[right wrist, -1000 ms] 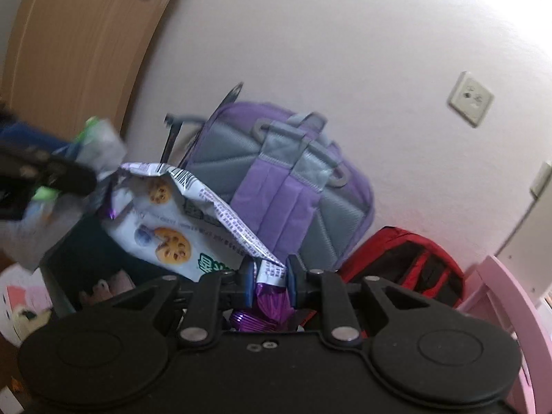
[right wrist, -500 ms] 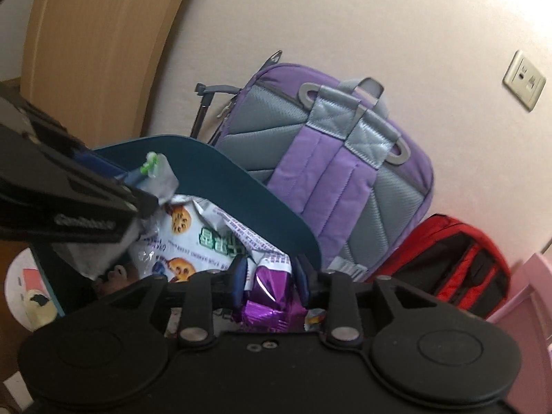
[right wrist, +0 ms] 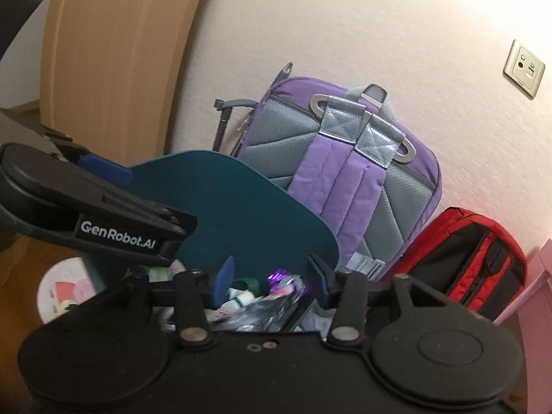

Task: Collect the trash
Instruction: 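Open both tools to drop the wrapper and bag into the wastebasket, then lower both tools toward the white paper sheet and orange wrapper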

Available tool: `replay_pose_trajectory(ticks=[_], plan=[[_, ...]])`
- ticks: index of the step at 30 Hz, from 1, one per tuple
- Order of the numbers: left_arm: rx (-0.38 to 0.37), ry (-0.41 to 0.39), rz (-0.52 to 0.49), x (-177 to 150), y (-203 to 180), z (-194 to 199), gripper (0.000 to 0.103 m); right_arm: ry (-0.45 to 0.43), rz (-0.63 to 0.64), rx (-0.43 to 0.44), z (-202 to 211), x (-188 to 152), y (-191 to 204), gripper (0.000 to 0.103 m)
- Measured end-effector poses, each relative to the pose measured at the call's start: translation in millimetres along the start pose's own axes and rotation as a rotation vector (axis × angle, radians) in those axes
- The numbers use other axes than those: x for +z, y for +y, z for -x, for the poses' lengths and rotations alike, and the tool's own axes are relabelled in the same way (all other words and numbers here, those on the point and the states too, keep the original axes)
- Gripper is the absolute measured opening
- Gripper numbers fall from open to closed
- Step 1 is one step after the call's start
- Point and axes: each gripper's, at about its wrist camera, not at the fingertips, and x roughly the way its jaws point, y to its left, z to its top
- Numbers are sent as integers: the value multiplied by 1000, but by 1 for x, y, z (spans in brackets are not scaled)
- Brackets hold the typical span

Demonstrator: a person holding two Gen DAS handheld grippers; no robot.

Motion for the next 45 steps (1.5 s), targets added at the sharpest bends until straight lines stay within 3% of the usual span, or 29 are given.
replay_pose_trajectory(ticks=[15,27,34,37,40,45], plan=[[-8,-32,-49,-30,-3,100,84,-18,-28,82,88,-16,22,49],[-41,-20,-48,-88,29,160,84,-51,-51,186,130,-34,54,49],[-26,-28,-6,-132,66,176,88,-58,-45,315,132,-48,87,49],[-18,-29,18,-155,87,175,102,-49,-39,388,124,-57,106,49],[3,-26,53,-181,114,166,103,-18,-41,462,108,-67,125,49],[52,54,120,-227,163,131,103,84,-43,549,59,-89,164,49]])
